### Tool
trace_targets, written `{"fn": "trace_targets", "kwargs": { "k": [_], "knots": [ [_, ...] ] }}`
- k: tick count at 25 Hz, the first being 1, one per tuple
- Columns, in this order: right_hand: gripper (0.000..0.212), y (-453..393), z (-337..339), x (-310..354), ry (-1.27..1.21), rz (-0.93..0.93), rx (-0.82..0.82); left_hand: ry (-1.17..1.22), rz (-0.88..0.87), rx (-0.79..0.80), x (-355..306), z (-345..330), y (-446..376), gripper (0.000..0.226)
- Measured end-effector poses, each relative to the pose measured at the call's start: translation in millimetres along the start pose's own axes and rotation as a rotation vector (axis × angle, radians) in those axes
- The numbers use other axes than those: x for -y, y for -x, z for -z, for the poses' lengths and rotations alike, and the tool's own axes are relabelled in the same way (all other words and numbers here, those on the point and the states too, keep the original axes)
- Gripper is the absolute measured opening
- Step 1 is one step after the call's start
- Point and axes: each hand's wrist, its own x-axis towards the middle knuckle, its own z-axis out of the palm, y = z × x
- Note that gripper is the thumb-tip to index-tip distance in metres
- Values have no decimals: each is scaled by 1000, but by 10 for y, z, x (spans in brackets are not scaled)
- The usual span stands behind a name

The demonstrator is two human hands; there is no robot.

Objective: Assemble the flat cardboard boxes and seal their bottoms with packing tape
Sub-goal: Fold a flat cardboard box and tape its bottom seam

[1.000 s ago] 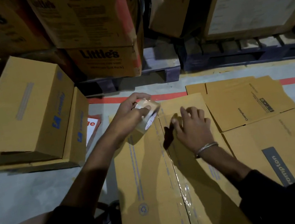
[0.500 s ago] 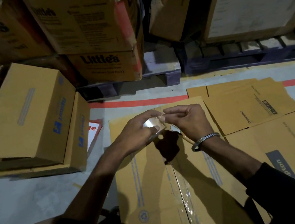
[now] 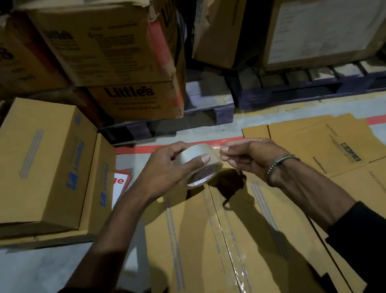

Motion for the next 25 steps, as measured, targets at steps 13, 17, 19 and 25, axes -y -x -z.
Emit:
{"fn": "trace_targets", "kwargs": {
  "k": [13, 17, 19, 25],
  "knots": [
    [26, -608, 1077, 441, -38, 58, -200, -208, 330, -244, 675, 889, 35, 45],
    [24, -759, 1134, 336, 35, 88, -249, -328, 428, -254, 961, 1086, 36, 71],
    [22, -835, 1074, 263, 39, 85, -275, -347, 434, -271, 1047, 1102, -18, 72],
    [24, -1059, 1043, 180, 47, 125, -342, -610, 504, -260, 1131, 1258, -209, 89]
  ]
}}
